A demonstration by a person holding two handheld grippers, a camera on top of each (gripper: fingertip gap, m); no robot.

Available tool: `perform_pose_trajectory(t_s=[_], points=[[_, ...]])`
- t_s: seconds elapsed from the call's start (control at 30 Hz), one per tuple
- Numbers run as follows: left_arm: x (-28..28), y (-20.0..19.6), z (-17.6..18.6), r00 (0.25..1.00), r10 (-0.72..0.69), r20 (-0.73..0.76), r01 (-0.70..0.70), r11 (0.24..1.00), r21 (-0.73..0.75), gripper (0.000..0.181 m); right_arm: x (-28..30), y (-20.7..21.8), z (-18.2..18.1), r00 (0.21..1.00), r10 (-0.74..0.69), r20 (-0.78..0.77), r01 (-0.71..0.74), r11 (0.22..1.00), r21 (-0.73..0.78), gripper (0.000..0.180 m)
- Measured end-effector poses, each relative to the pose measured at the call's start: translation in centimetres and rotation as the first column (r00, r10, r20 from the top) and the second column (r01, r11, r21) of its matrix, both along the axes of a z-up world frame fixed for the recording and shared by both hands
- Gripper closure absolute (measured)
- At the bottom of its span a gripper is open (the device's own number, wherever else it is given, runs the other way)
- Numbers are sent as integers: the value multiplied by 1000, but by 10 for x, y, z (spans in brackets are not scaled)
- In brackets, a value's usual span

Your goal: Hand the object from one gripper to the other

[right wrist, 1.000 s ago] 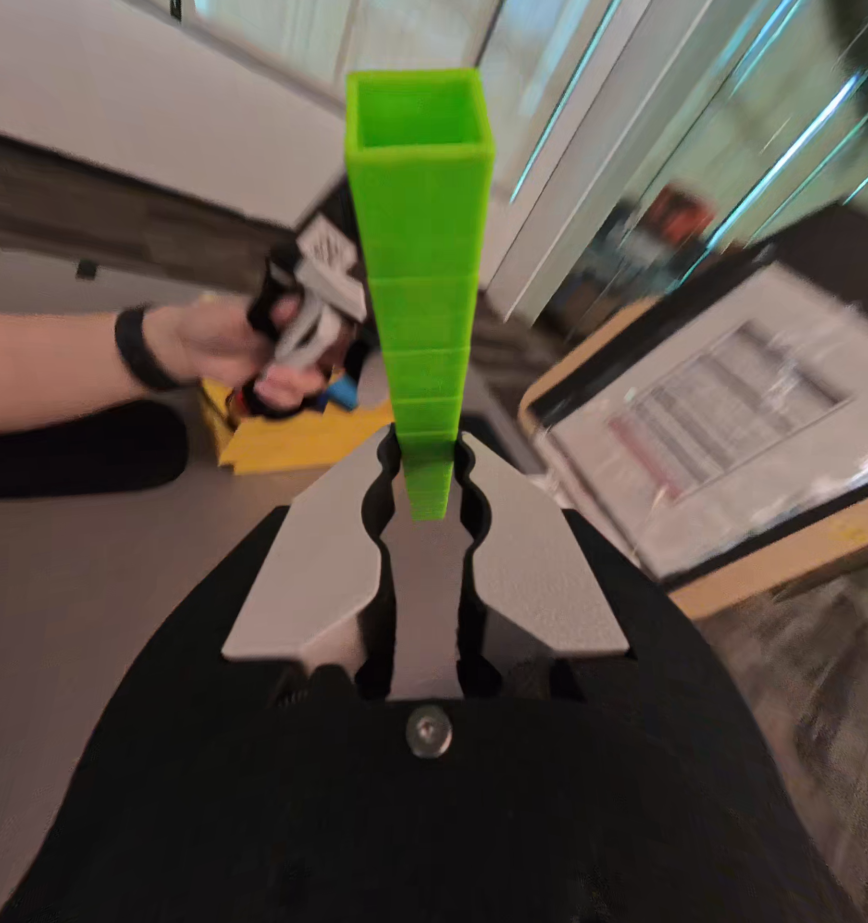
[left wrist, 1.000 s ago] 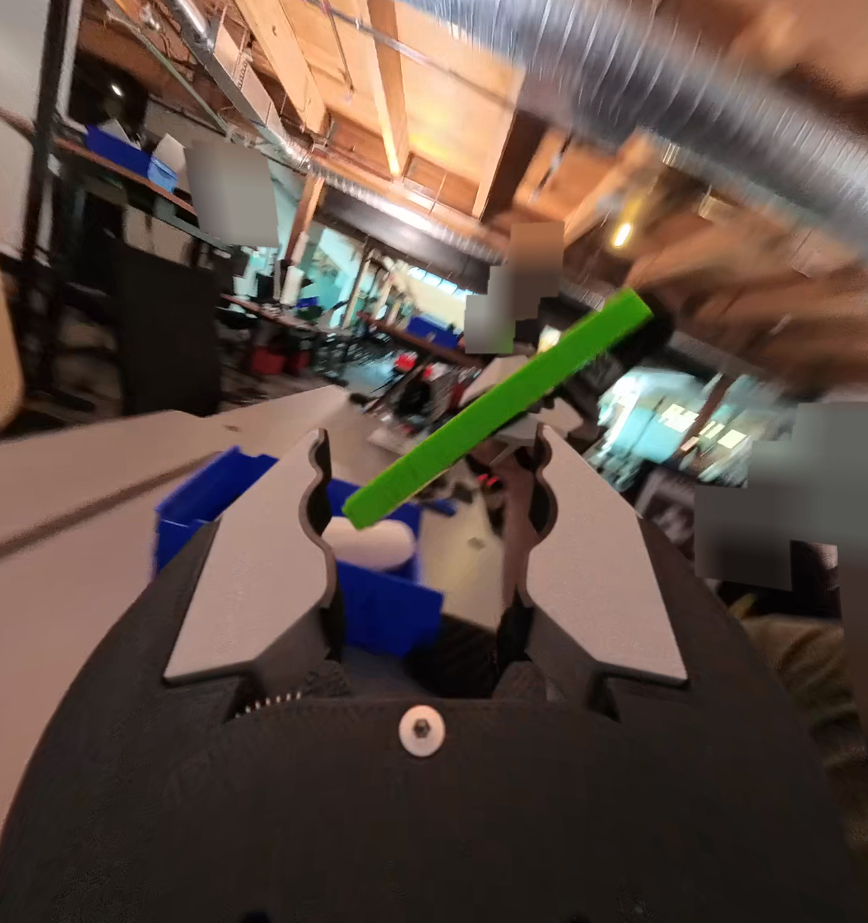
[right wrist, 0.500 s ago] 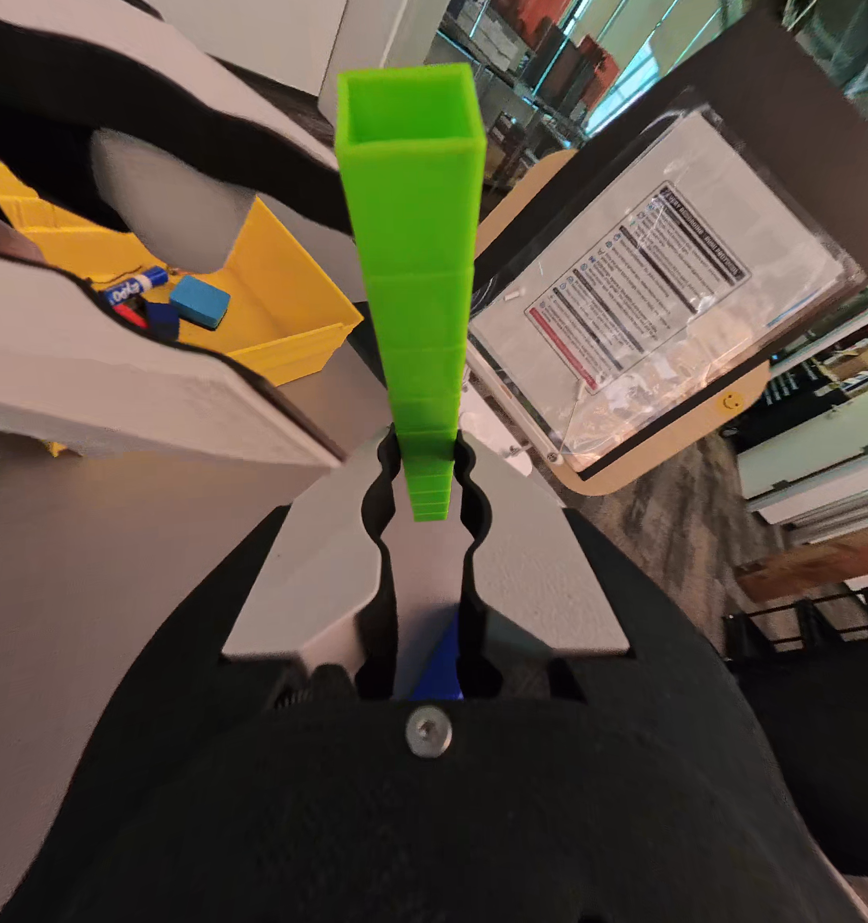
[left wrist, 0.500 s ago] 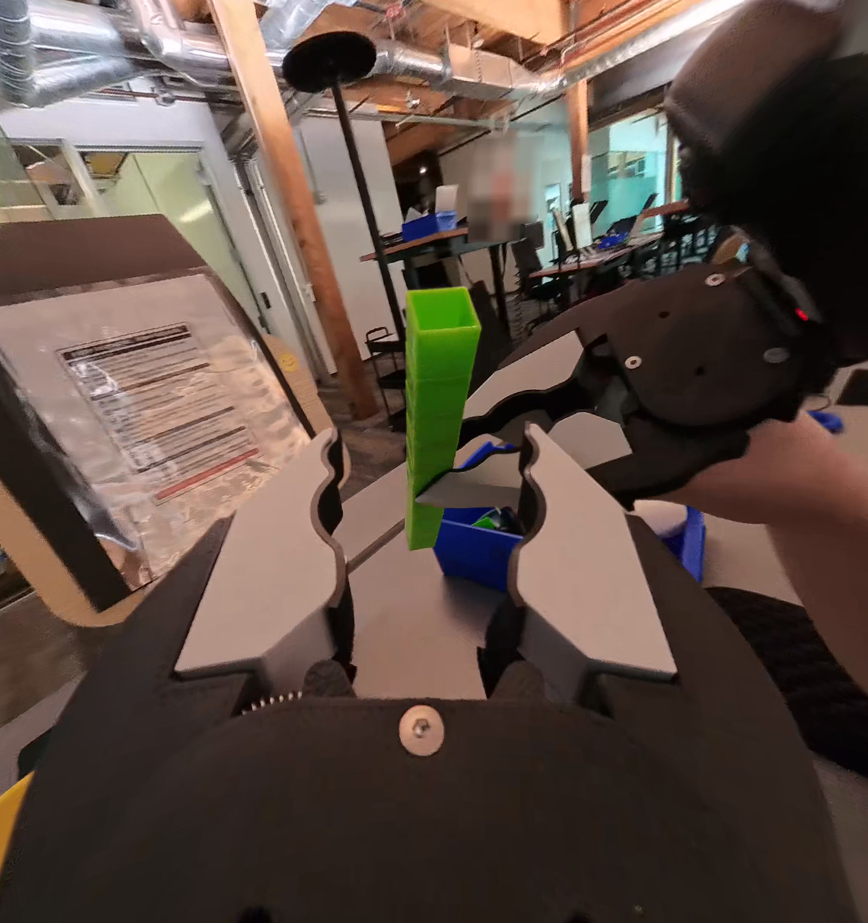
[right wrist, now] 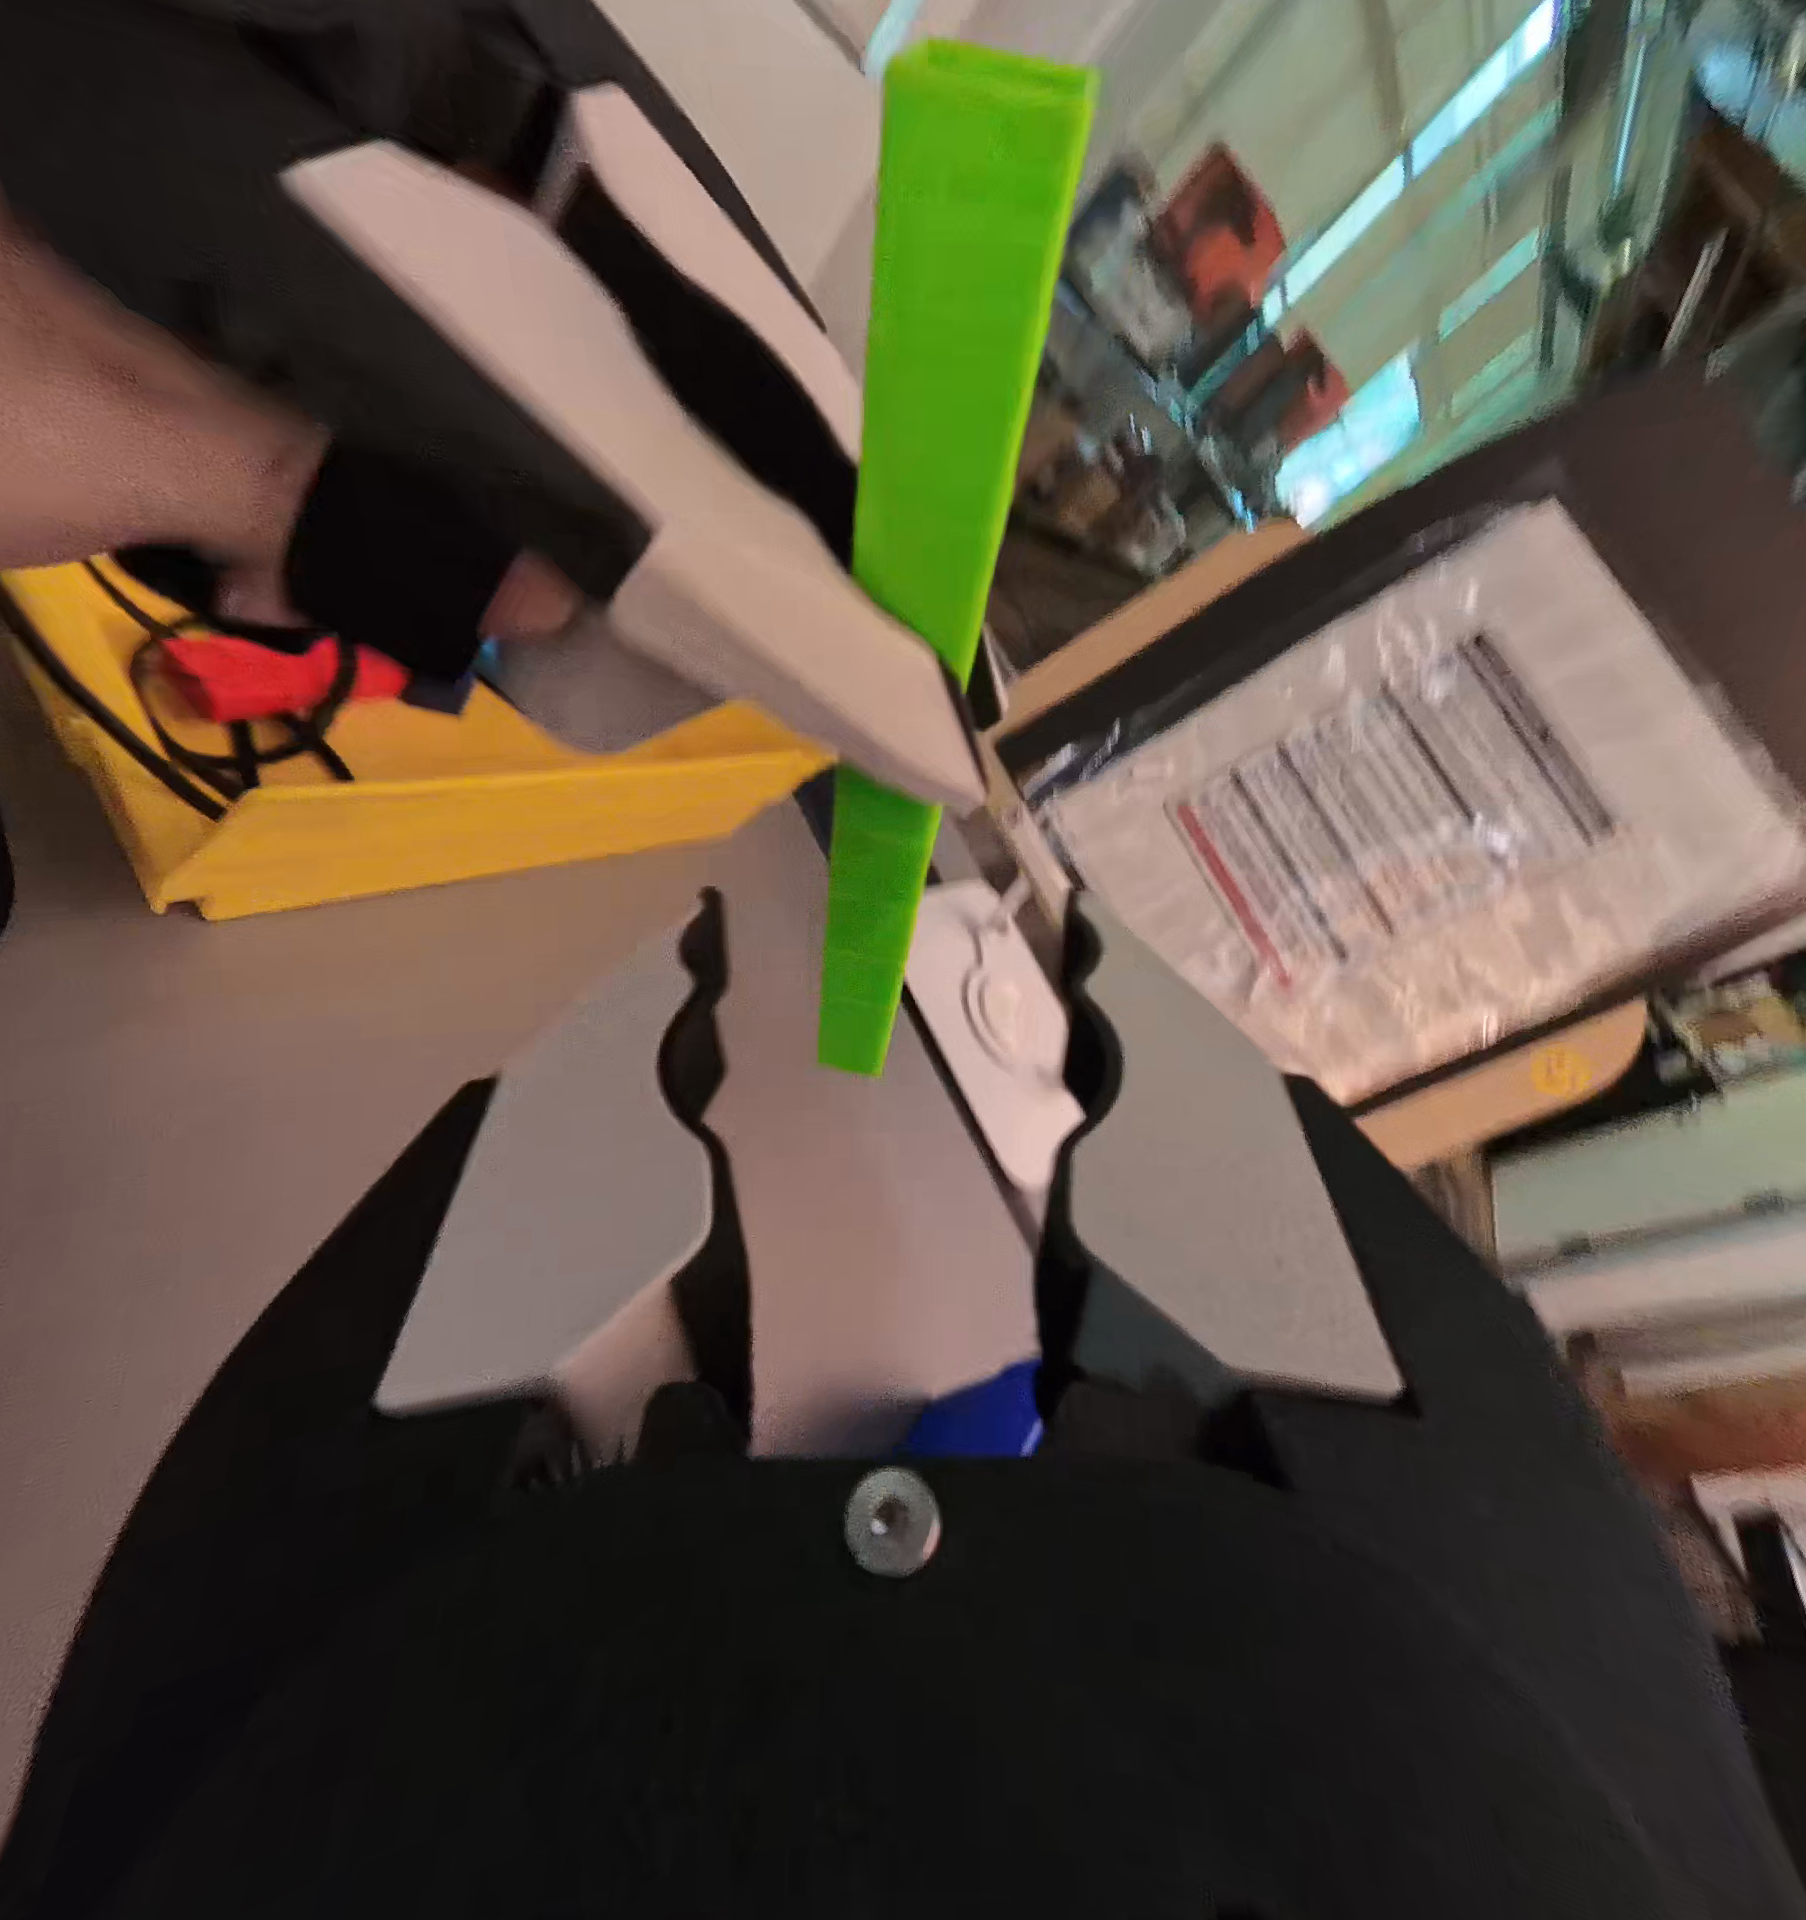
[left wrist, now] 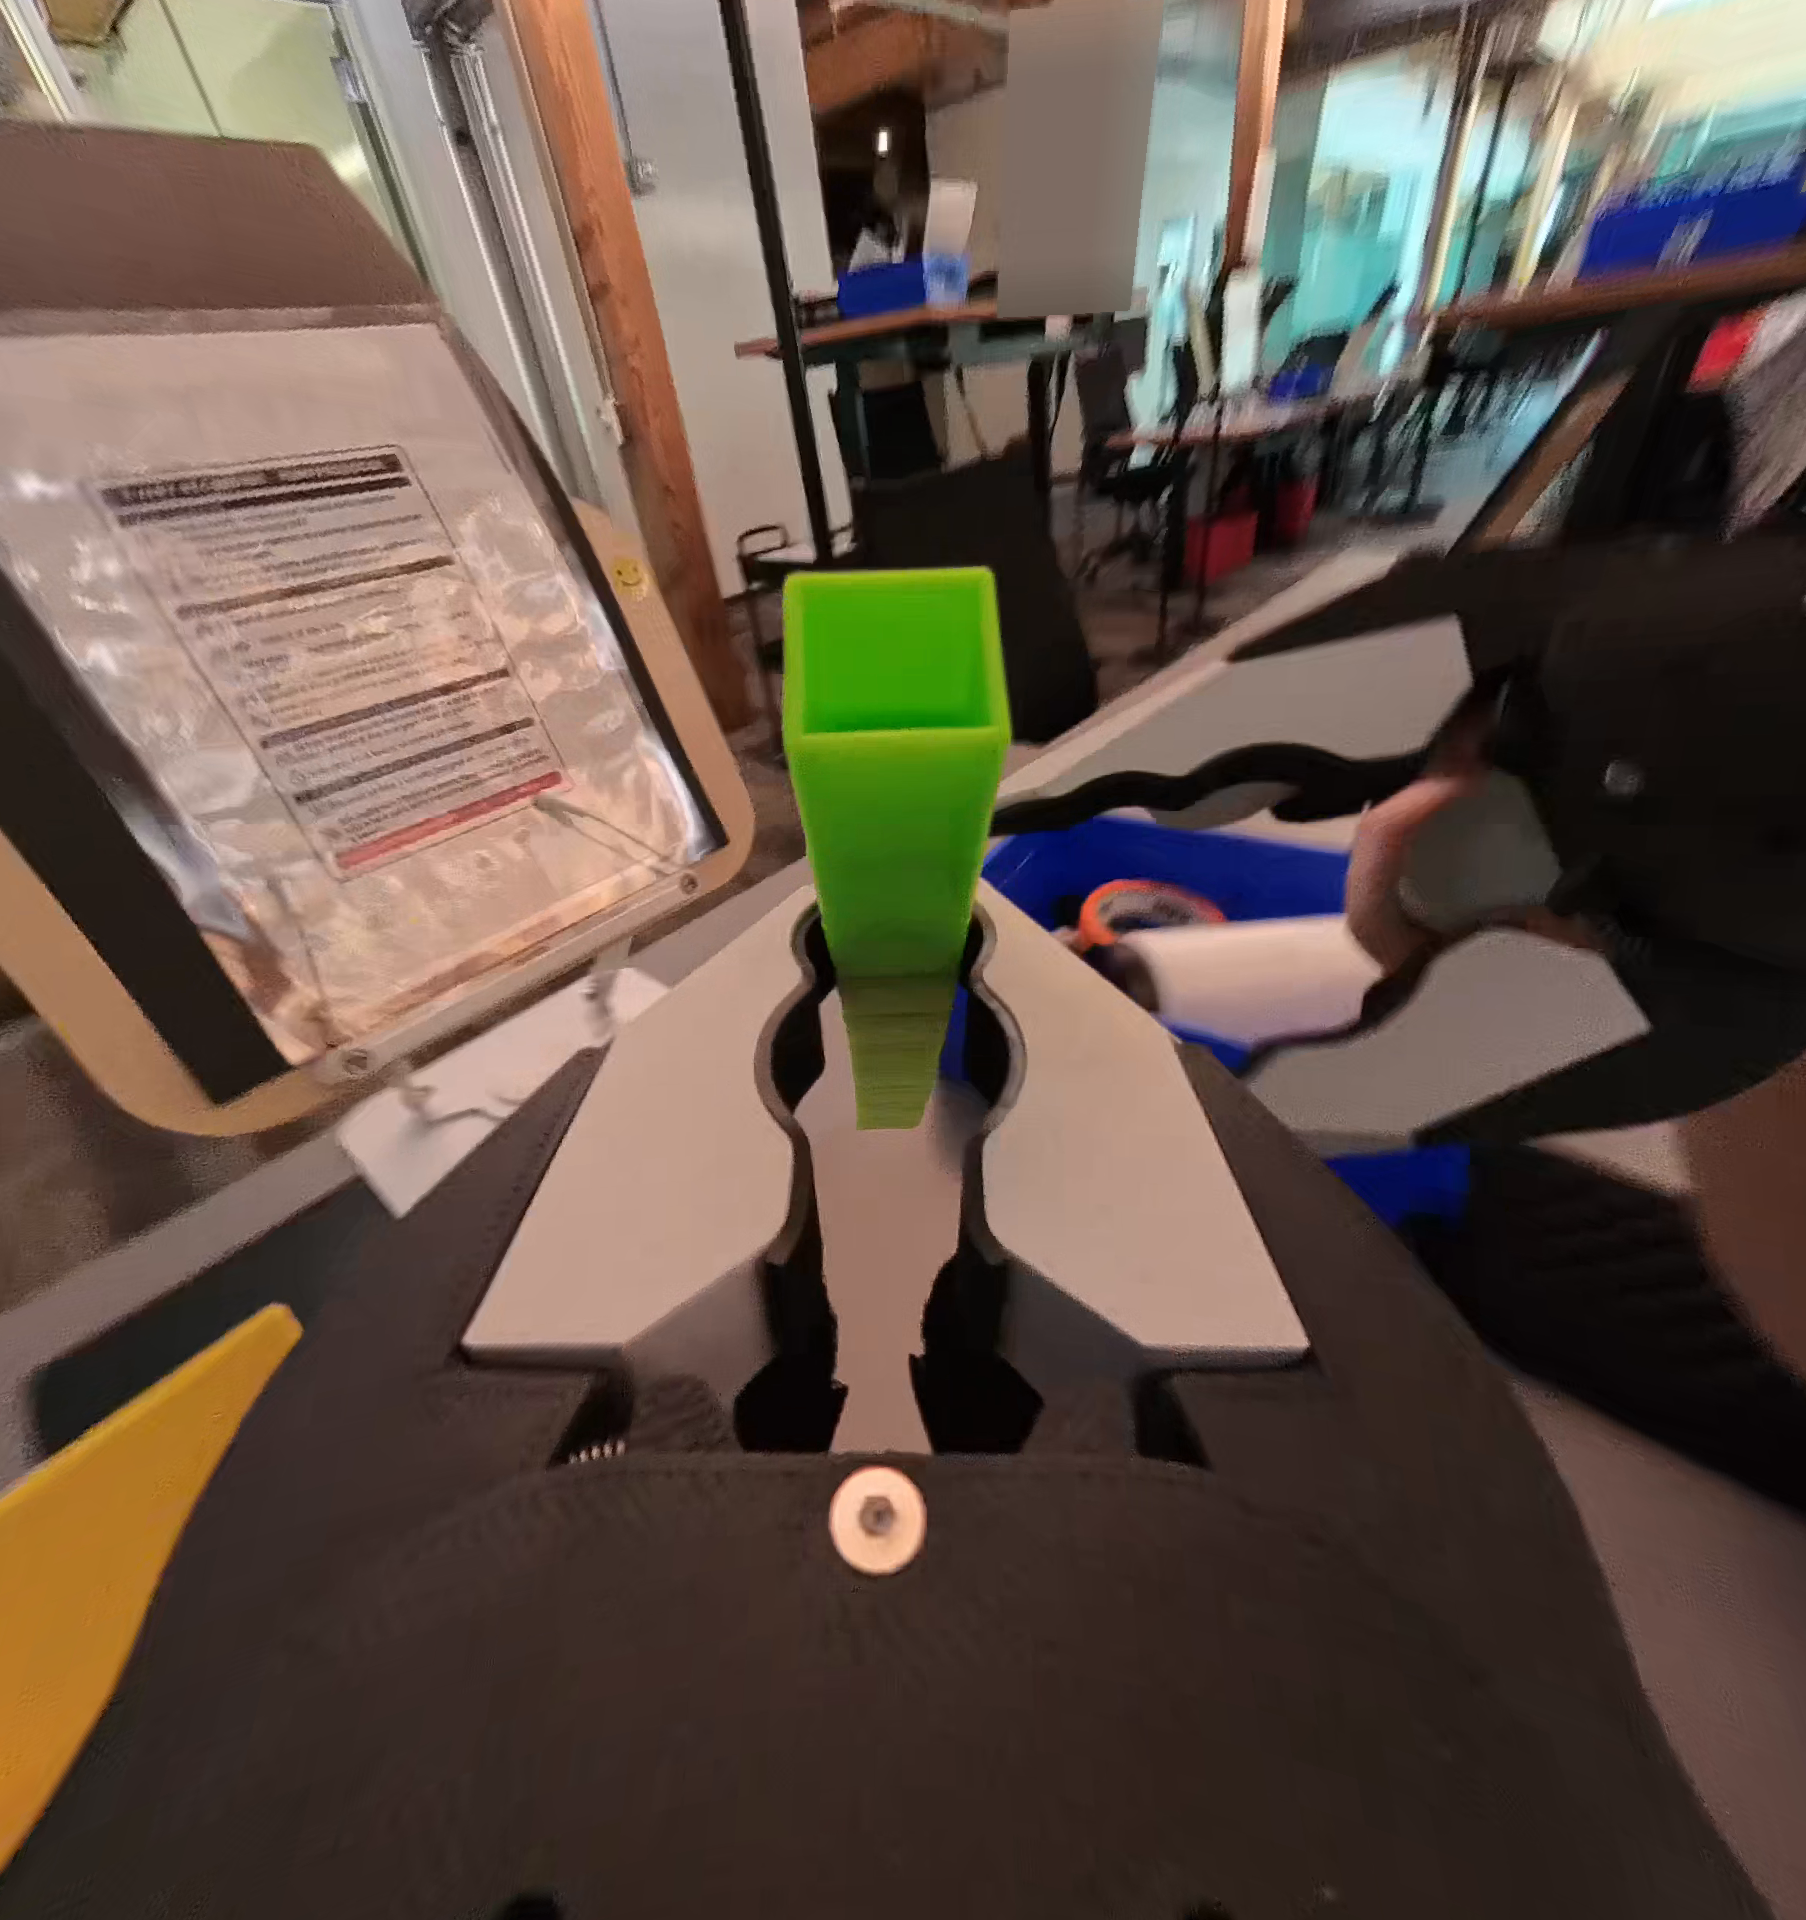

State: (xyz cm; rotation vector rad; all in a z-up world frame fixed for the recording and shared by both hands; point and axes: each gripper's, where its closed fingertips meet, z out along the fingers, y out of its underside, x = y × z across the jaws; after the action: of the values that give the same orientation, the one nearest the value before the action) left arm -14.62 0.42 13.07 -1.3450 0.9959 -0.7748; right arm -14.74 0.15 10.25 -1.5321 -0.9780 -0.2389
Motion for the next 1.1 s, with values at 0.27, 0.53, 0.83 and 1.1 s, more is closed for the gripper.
perform_pose_trajectory(t_s=[0.27,0.53,0.83,1.1], points=[[-79,3,63,748,-266,608,543,773,-328,161,-30,-48,49,862,501,-68,-404,763,505,101],[-83,-18,72,609,-389,691,737,599,-313,161,-42,-65,56,836,543,-79,-395,696,600,135],[-72,-31,70,589,-436,681,774,547,-320,161,-40,-72,61,891,453,24,-372,700,610,160],[-104,35,62,859,-118,498,271,931,-246,93,-4,-45,65,980,62,188,-167,767,619,159]])
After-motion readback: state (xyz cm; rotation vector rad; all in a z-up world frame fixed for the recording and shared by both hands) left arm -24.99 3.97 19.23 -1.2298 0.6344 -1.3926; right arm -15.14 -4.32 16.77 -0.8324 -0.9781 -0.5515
